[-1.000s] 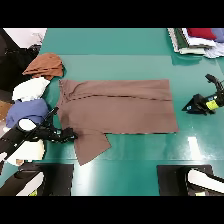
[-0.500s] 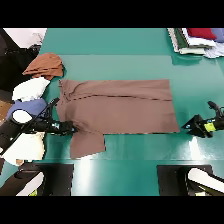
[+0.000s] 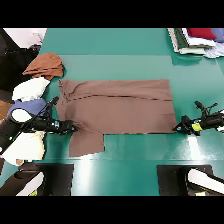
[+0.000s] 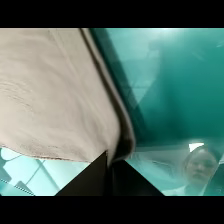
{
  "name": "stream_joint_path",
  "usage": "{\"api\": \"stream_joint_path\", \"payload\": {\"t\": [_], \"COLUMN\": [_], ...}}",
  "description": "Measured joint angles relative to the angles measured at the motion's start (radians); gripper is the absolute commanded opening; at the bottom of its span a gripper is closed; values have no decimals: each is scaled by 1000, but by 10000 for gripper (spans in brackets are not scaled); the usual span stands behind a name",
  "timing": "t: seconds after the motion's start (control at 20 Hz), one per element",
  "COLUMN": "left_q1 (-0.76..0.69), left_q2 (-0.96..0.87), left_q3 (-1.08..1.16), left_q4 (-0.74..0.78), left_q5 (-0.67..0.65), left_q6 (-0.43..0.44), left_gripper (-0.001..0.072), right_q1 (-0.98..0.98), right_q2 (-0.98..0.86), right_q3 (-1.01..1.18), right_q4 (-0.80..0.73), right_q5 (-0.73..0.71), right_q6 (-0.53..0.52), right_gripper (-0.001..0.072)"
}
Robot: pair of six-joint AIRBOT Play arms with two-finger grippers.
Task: Fold the shirts.
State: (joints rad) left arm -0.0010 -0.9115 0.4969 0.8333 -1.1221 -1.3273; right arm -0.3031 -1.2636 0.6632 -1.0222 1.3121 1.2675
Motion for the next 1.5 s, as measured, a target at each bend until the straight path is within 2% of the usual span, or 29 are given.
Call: {"api": "stream_joint_path", "payload": {"t": [0.15, 0.3, 0.6, 0.8, 0.95, 1.15, 1.5], "left_q1": [0, 0, -1, -1, -1, -1, -2], "left_q2": [23, 107, 343, 339, 226, -1, -339], "left_q3": [0, 0, 15, 89, 156, 285, 507], "left_q4": [21, 50, 65, 62, 71, 107, 128], "left_q5": [-56, -138, -322, -312, -212, -56, 123], "left_q6": [-1, -19, -138, -160, -119, -80, -51], "left_gripper": [24, 24, 25, 25, 26, 25, 26], "right_q1": [-5, -49, -142, -72, 46, 163, 225], "right_q2": [51, 169, 448, 497, 424, 223, -115], "right_q3": [-2, -2, -2, 6, 64, 233, 533], "right_q4": [-9, -63, -215, -227, -217, -211, -182], "right_q5": [11, 103, 272, 248, 161, 69, 37], "right_q6": [-1, -2, 59, 106, 139, 178, 196], "right_gripper": [14, 14, 14, 14, 14, 15, 20]}}
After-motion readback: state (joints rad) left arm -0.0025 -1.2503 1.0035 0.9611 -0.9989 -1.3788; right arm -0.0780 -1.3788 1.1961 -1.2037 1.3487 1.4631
